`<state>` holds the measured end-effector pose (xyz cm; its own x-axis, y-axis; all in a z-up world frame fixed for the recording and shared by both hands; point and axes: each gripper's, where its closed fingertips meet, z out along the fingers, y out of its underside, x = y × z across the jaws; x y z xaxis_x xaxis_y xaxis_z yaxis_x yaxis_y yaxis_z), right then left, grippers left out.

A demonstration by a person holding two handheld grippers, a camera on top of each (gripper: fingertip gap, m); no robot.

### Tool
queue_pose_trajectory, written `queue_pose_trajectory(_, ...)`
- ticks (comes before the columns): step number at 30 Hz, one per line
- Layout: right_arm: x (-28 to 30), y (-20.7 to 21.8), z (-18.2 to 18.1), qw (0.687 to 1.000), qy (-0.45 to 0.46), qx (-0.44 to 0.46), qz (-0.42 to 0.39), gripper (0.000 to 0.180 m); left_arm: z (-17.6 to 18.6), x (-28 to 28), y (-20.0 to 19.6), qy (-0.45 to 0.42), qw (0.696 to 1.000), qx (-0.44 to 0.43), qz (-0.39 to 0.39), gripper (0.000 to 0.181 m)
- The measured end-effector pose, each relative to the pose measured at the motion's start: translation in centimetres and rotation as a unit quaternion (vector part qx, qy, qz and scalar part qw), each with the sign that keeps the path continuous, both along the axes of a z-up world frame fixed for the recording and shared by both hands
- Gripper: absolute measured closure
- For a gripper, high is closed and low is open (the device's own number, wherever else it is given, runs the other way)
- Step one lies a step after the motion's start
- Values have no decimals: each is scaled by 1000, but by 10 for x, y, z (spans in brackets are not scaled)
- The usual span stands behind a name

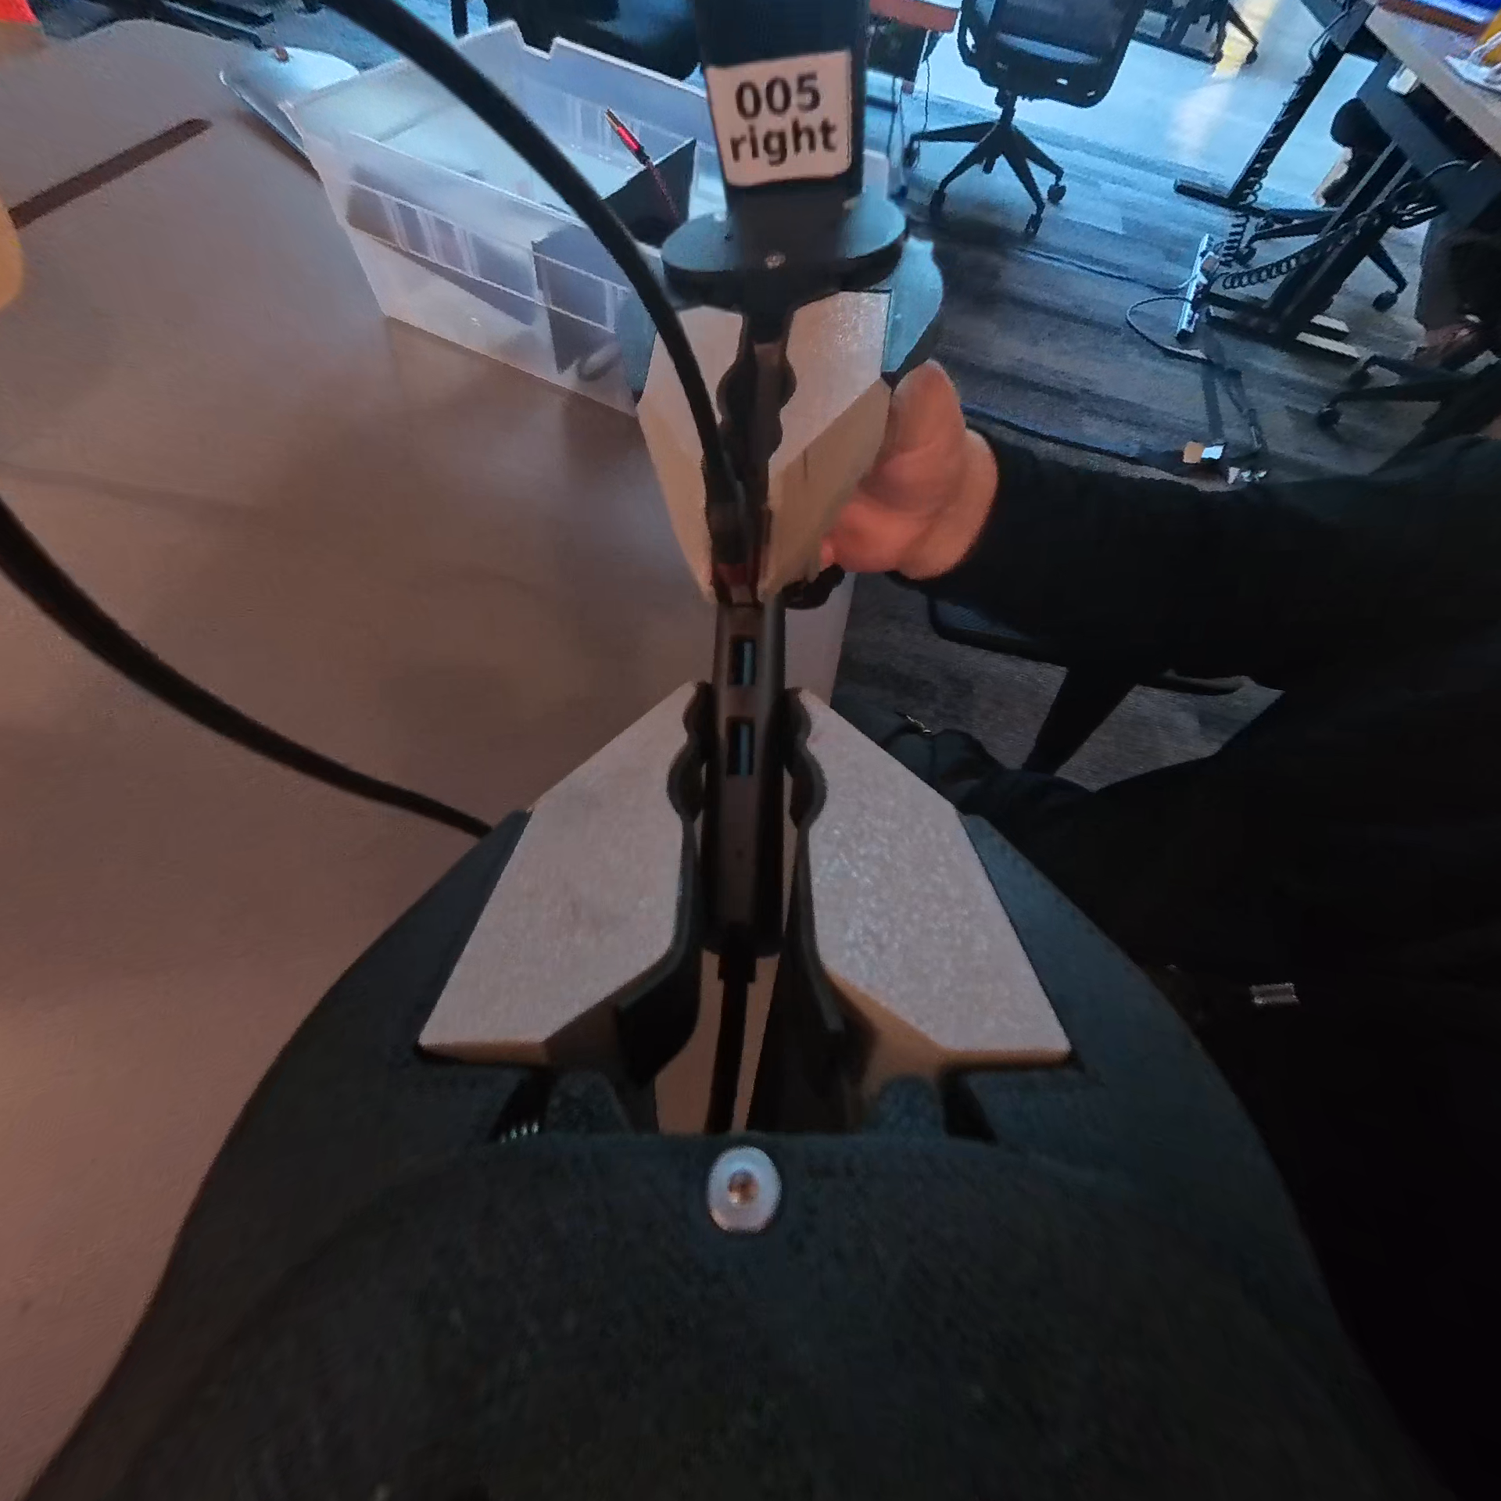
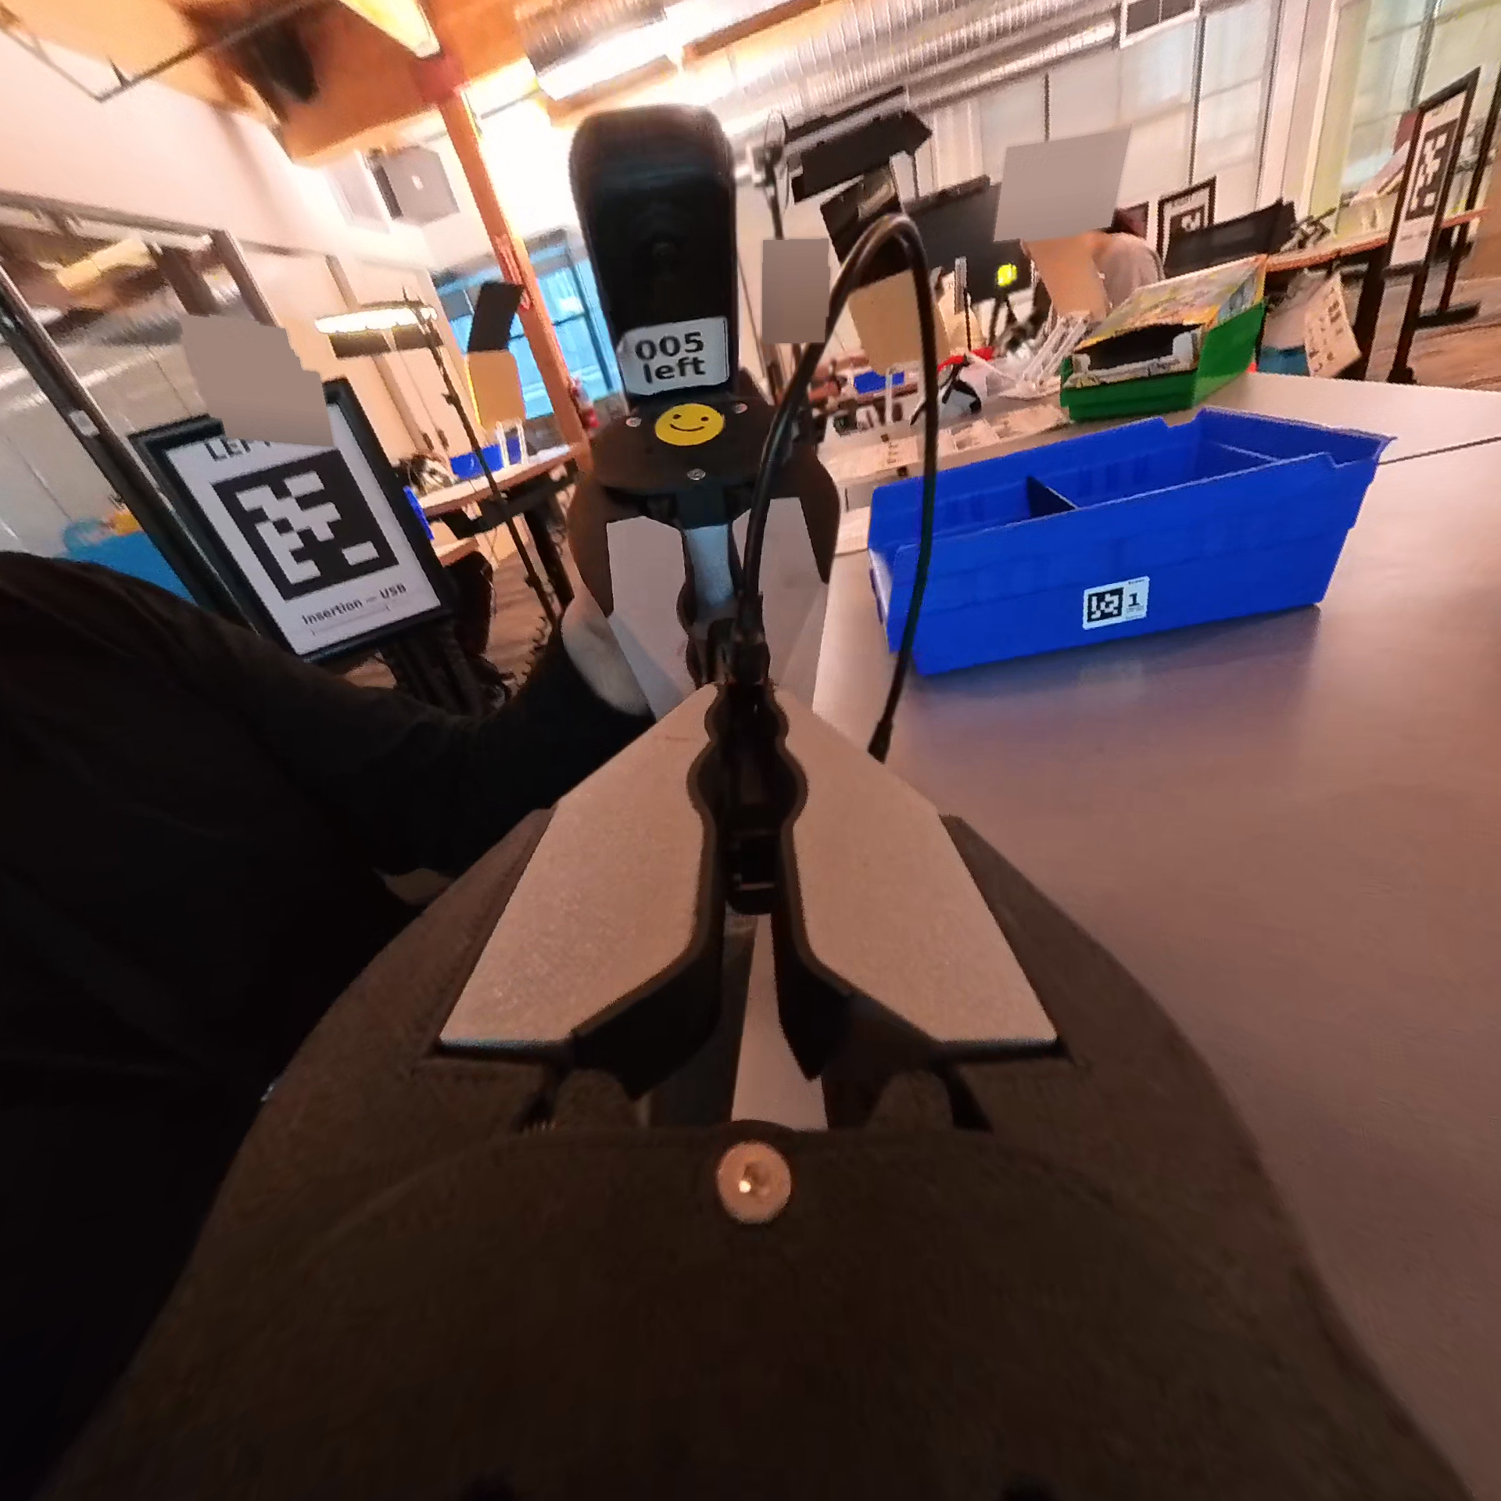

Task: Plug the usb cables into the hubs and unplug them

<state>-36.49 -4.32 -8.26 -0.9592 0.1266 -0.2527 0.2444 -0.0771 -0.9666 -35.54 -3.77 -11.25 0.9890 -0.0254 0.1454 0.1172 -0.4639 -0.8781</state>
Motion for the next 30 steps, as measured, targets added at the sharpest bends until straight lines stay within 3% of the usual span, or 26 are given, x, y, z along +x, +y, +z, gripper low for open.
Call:
queue_pose_trajectory(4, 2, 1, 22, 995, -13, -94, 13, 178, -17, 11, 10, 3, 999, -30, -20, 166)
queue_pose_trajectory(7, 4, -7, 11, 1000, 20, -24, -1, 177, -37, 12, 28, 54, 996, -72, -5, 166)
queue_pose_trajectory(15, 2, 29, 36, 994, 73, 15, -85, 176, -3, 3, 3, 25, 1000, -17, -3, 166)
queue_pose_trajectory(19, 8, 79, 75, 977, 124, 17, -171, 176, 8, 1, -12, 35, 999, -8, 5, 167)
queue_pose_trajectory(22, 25, 126, 91, 961, 141, 72, -227, 176, 17, -6, -20, 41, 999, 10, 25, 167)
queue_pose_trajectory(26, 43, 204, 77, 915, 119, 189, -337, 176, 30, -21, -26, 54, 996, 44, 63, 167)
queue_pose_trajectory(30, 58, 286, 43, 861, 28, 265, -434, 176, 36, -27, -30, 59, 994, 59, 76, 167)
